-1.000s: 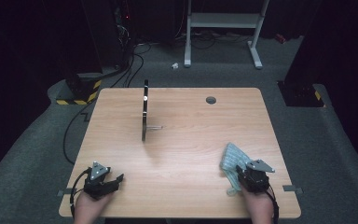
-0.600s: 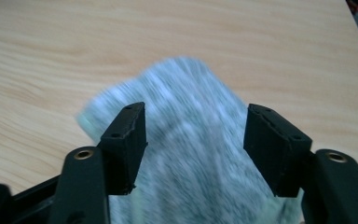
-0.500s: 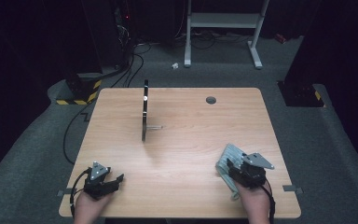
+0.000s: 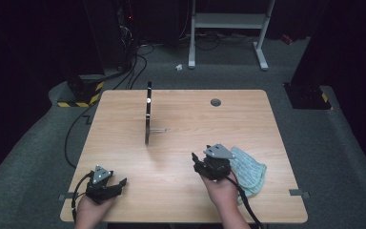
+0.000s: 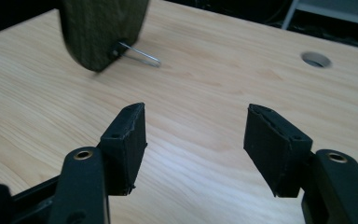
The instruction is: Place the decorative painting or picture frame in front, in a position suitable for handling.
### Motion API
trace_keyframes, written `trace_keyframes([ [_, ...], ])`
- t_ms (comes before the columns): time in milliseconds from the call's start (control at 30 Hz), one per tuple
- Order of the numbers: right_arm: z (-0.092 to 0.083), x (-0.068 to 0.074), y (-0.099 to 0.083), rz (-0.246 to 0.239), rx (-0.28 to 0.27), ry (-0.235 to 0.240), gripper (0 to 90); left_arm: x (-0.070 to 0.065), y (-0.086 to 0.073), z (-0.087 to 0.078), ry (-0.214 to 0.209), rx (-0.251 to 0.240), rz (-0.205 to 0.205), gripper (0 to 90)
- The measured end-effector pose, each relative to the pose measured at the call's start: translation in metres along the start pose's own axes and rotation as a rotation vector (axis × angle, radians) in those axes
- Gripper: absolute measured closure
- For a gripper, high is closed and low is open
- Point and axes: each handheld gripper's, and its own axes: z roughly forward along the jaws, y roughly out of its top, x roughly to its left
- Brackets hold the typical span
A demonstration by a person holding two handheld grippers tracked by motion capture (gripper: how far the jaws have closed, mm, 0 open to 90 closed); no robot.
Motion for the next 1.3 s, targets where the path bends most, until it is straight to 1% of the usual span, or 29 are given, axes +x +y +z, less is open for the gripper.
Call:
trace_keyframes([
  [67, 0.008, 0.010, 0.006, -0.005, -0.010, 0.022, 39.0, 0.000, 0.000, 0.000, 0.000, 0.000, 0.000, 33.4],
  [200, 0.027, 0.027, 0.017, -0.023, -0.011, 0.057, 38.7, 0.000, 0.000, 0.000, -0.001, 0.000, 0.003, 33.4],
  [233, 0.027, 0.027, 0.017, -0.023, -0.011, 0.057, 38.7, 0.000, 0.000, 0.000, -0.001, 0.000, 0.003, 33.4],
  [300, 0.038, 0.037, 0.022, -0.032, -0.019, 0.073, 37.0, 0.000, 0.000, 0.000, -0.002, 0.000, 0.003, 33.4],
  [333, 0.047, 0.044, 0.025, -0.049, -0.023, 0.086, 35.6, 0.000, 0.000, 0.000, -0.002, 0.001, 0.004, 33.4],
  [433, 0.060, 0.056, 0.032, -0.055, -0.030, 0.092, 33.2, 0.000, 0.000, -0.001, -0.002, 0.001, 0.005, 33.4],
  [533, 0.071, 0.067, 0.039, -0.064, -0.050, 0.095, 33.8, 0.000, 0.000, 0.000, -0.005, 0.000, 0.006, 33.5],
  [567, 0.075, 0.070, 0.041, -0.064, -0.049, 0.098, 34.3, 0.000, 0.000, 0.000, -0.006, 0.000, 0.006, 33.5],
  [600, 0.075, 0.070, 0.041, -0.064, -0.049, 0.098, 34.3, 0.000, 0.000, 0.000, -0.006, 0.000, 0.006, 33.5],
  [633, 0.078, 0.073, 0.044, -0.064, -0.052, 0.109, 34.6, 0.000, 0.000, 0.000, -0.006, 0.000, 0.006, 33.5],
  [733, 0.086, 0.082, 0.056, -0.044, -0.072, 0.133, 35.5, 0.000, 0.000, 0.000, -0.006, 0.000, 0.007, 33.5],
  [967, 0.095, 0.092, 0.082, -0.021, -0.115, 0.151, 40.5, 0.000, 0.000, -0.001, -0.006, 0.000, 0.006, 33.5],
  [1167, 0.102, 0.099, 0.097, -0.003, -0.142, 0.151, 45.9, 0.000, 0.000, 0.000, -0.006, -0.001, 0.006, 33.5],
  [1300, 0.106, 0.102, 0.102, 0.007, -0.143, 0.142, 50.4, 0.000, 0.000, 0.000, -0.006, -0.001, 0.006, 33.6],
])
